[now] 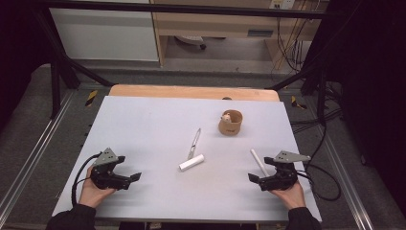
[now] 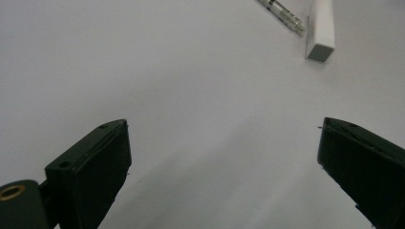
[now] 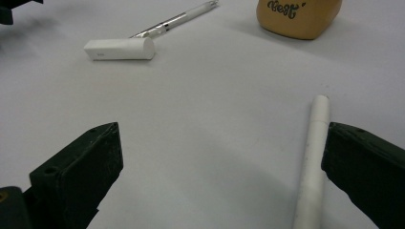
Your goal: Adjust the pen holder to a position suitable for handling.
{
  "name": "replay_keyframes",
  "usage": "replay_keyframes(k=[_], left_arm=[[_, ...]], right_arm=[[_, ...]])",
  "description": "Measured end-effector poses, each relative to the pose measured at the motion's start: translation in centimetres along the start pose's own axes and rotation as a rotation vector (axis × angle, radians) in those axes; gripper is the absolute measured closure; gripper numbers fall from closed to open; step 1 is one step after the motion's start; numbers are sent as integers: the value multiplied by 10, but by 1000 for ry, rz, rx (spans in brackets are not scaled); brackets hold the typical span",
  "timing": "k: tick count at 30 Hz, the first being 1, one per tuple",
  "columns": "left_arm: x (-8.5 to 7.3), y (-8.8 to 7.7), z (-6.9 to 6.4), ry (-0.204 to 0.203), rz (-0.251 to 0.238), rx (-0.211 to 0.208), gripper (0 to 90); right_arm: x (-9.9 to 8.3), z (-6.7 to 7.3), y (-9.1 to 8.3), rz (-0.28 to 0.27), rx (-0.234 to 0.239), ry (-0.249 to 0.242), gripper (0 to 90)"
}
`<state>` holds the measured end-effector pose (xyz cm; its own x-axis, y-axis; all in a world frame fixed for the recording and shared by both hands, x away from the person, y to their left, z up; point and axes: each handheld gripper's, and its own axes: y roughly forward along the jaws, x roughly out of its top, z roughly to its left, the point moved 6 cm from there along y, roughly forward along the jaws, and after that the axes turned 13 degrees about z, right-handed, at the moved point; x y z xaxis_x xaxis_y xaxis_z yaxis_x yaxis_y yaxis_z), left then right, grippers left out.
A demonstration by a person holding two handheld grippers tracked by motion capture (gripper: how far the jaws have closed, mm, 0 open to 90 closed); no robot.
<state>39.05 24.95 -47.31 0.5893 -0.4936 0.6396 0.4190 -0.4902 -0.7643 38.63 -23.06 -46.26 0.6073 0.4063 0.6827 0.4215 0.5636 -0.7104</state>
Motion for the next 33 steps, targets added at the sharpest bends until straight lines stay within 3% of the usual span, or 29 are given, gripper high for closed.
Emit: replay_keyframes(k=[15, 33], left_arm=[[0, 1, 0, 1, 2, 1, 42], [0, 1, 0, -2, 1, 2, 42]], right_arm=[[29, 6, 3, 2, -35, -38, 18], [91, 12, 15, -14, -82, -85, 28]])
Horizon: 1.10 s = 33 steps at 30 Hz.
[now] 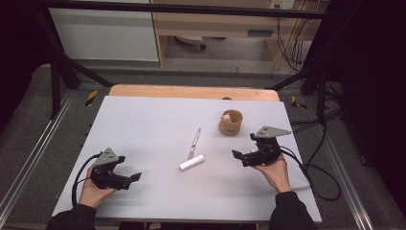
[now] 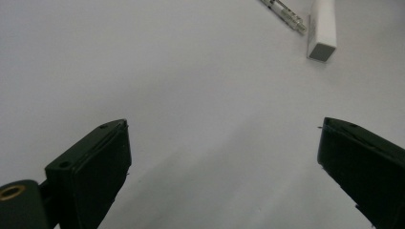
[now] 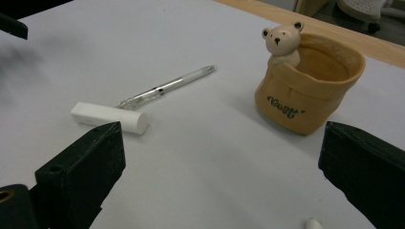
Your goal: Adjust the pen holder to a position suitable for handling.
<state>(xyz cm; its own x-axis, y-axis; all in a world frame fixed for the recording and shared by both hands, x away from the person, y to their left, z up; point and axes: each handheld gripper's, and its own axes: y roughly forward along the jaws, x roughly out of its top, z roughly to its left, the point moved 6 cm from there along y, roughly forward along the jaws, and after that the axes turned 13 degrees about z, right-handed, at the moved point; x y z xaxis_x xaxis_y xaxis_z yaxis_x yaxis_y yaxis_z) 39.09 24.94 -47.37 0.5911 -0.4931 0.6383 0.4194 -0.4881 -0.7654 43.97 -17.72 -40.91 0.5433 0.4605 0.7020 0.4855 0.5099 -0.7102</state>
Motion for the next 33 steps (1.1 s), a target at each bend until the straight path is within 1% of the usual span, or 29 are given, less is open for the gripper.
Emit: replay_keyframes(k=[3, 6, 13, 16, 17, 21, 25, 30, 33], left_arm=[[0, 0, 0, 0, 1, -2, 42], [0, 0, 0, 2, 1, 0, 42], [0, 1, 0, 1, 3, -2, 42], [0, 1, 0, 3, 3, -1, 42], [0, 0, 0, 3, 3, 0, 42], [0, 0, 0, 4, 3, 0, 42], [0, 1, 0, 3, 3, -1, 42], [0, 1, 0, 4, 5, 0, 43], [0, 1, 0, 5, 4, 0, 43]], right_arm=[[10, -2, 4, -3, -5, 6, 32], [20, -4, 9, -12, -8, 1, 39], [39, -11, 28, 20, -33, -16, 53], [43, -13, 32, 22, -36, -20, 61], [48, -17, 38, 28, -42, -20, 73], [52, -23, 47, 37, -61, -19, 97], [55, -31, 57, 43, -82, -26, 144], [57, -40, 67, 60, -95, -22, 207], [59, -45, 73, 63, -94, -32, 259]])
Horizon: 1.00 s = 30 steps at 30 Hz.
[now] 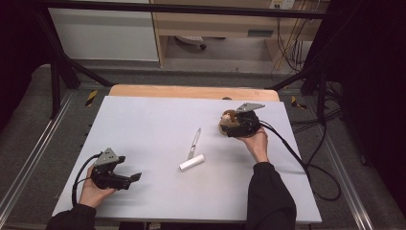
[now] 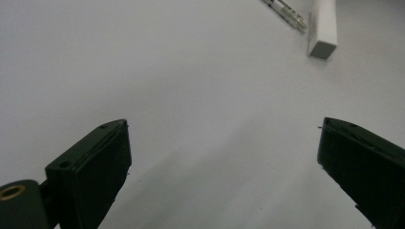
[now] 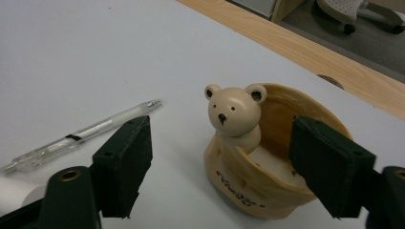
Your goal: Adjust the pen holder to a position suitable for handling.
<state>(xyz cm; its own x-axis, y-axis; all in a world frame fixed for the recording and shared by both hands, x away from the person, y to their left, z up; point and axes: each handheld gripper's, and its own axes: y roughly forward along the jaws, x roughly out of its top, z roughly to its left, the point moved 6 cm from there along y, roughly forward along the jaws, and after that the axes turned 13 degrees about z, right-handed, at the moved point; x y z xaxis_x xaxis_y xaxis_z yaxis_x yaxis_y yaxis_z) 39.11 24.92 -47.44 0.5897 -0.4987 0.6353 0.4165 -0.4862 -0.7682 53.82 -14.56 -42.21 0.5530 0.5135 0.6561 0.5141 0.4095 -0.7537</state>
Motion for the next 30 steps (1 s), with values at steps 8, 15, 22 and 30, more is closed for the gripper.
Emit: replay_keyframes(k=[8, 15, 22, 30], left_arm=[[0, 1, 0, 0, 3, -1, 44], [0, 0, 1, 1, 2, -2, 45], [0, 0, 0, 6, 0, -2, 47], [0, 0, 0, 7, 2, -1, 48]], right_arm=[[0, -9, 16, 29, 10, -30, 408], [-1, -11, 27, 53, 26, -51, 546], [-2, -14, 28, 64, 16, -81, 647], [-2, -13, 27, 81, 10, -96, 659]])
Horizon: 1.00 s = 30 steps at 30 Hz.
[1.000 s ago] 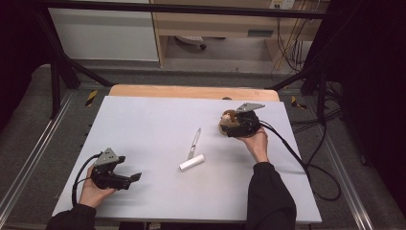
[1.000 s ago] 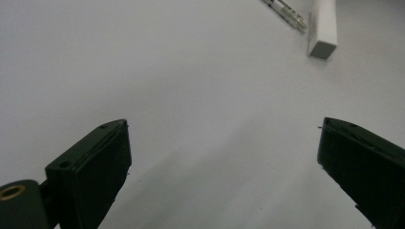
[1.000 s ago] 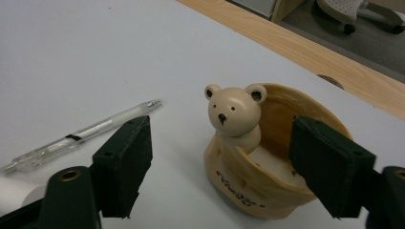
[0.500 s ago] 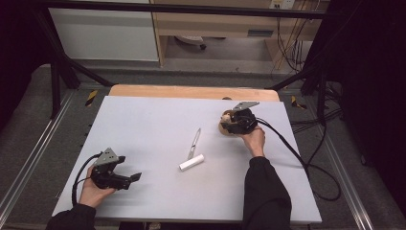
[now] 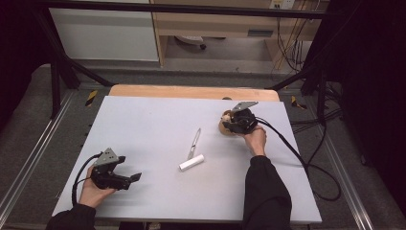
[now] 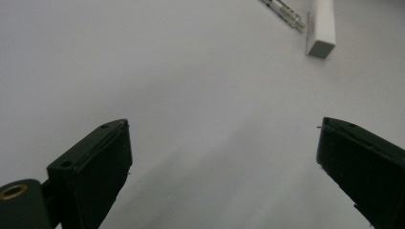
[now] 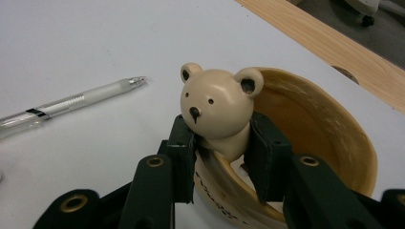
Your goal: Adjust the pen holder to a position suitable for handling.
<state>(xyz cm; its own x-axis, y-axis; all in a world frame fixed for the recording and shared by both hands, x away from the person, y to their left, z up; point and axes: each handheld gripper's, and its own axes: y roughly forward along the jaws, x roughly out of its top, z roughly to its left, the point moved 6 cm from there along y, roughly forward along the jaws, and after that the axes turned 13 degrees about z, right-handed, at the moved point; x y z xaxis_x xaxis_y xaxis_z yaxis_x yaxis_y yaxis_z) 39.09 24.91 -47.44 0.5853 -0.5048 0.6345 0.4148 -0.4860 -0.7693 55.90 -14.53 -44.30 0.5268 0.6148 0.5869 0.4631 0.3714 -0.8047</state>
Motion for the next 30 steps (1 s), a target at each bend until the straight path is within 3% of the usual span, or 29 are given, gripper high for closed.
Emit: replay_keyframes(k=[3, 9, 15, 19, 30], left_arm=[[0, 0, 0, -1, 0, 1, 48], [0, 0, 0, -1, 1, 2, 49], [0, 0, 0, -1, 1, 2, 49], [0, 0, 0, 2, 4, 2, 49], [1, 0, -2, 8, 3, -1, 49]], right_arm=[[-1, 0, -1, 2, -20, -5, 665], [-2, 2, -5, 17, 3, 15, 668], [1, 10, -20, -36, 18, 16, 668], [6, 27, -26, -23, 13, -30, 668], [13, 63, -19, 3, 34, -47, 667]])
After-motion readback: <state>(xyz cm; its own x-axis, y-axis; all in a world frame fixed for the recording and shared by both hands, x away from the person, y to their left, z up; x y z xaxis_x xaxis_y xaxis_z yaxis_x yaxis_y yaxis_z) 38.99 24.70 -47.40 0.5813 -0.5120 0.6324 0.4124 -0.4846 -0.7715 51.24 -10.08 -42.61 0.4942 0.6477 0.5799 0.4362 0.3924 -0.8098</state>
